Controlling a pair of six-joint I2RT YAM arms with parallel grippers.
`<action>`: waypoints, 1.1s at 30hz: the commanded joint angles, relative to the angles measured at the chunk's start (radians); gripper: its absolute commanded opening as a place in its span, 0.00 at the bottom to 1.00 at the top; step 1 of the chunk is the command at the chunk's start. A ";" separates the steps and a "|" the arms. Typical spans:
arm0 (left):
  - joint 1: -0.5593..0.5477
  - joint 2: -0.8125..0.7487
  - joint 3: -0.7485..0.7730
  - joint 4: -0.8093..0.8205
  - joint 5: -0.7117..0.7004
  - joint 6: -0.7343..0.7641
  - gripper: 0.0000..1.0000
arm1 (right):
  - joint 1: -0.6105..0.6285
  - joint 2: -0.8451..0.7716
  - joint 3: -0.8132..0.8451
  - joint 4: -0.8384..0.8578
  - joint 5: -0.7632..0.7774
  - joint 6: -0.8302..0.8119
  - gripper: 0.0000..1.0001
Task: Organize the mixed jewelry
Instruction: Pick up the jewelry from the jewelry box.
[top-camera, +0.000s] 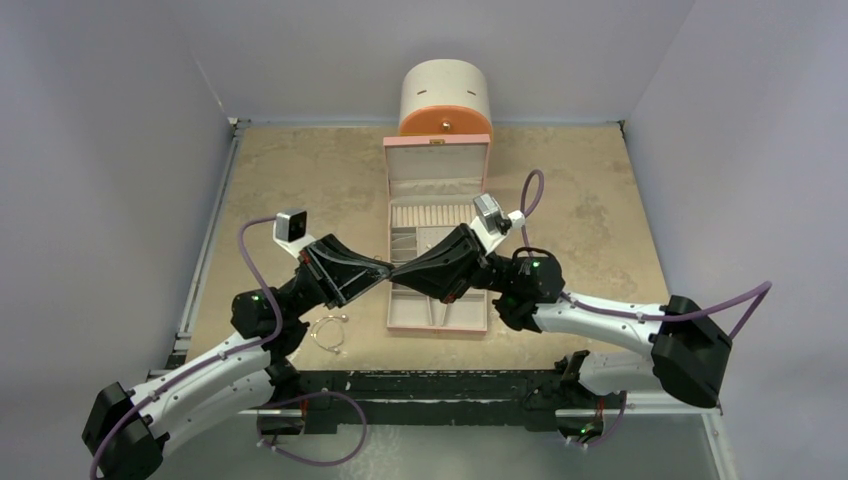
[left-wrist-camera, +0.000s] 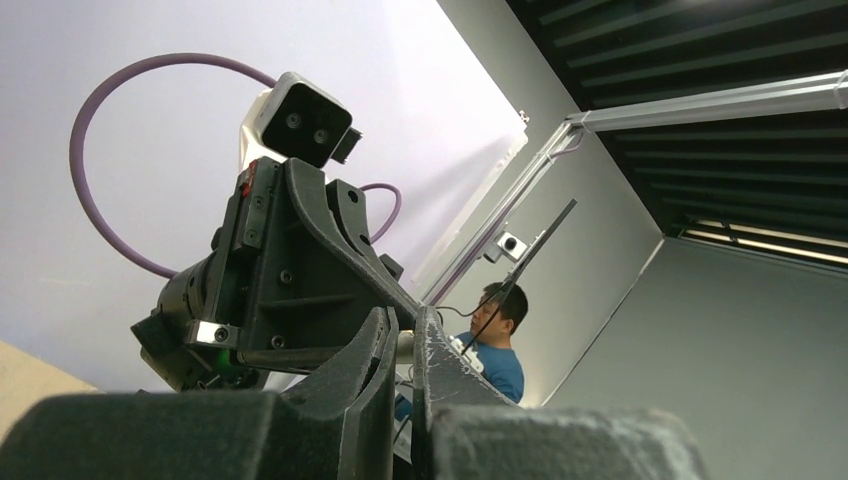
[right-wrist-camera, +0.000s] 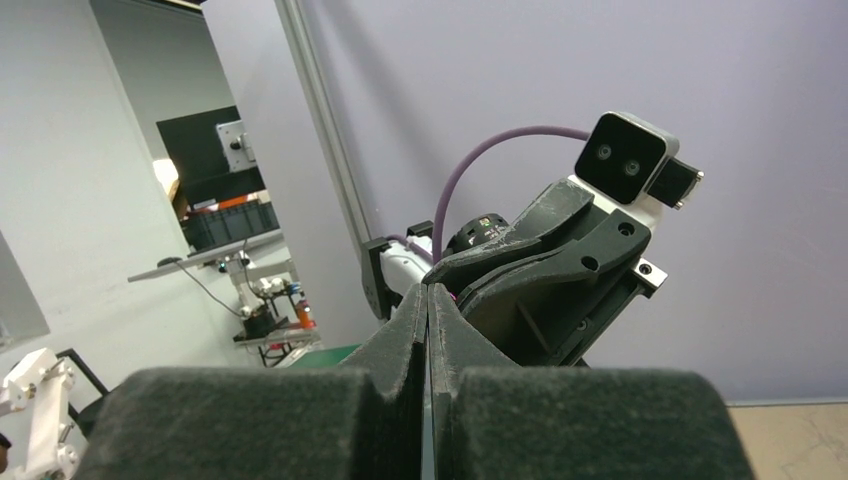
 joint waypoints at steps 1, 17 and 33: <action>-0.004 -0.002 0.045 0.044 0.027 0.010 0.00 | 0.000 -0.022 -0.010 0.032 0.046 -0.019 0.00; -0.005 -0.008 0.052 0.019 0.019 0.020 0.00 | 0.000 -0.086 -0.038 -0.026 0.076 -0.061 0.28; -0.004 -0.011 0.076 -0.061 0.024 0.063 0.00 | 0.000 -0.245 -0.101 -0.172 0.163 -0.195 0.44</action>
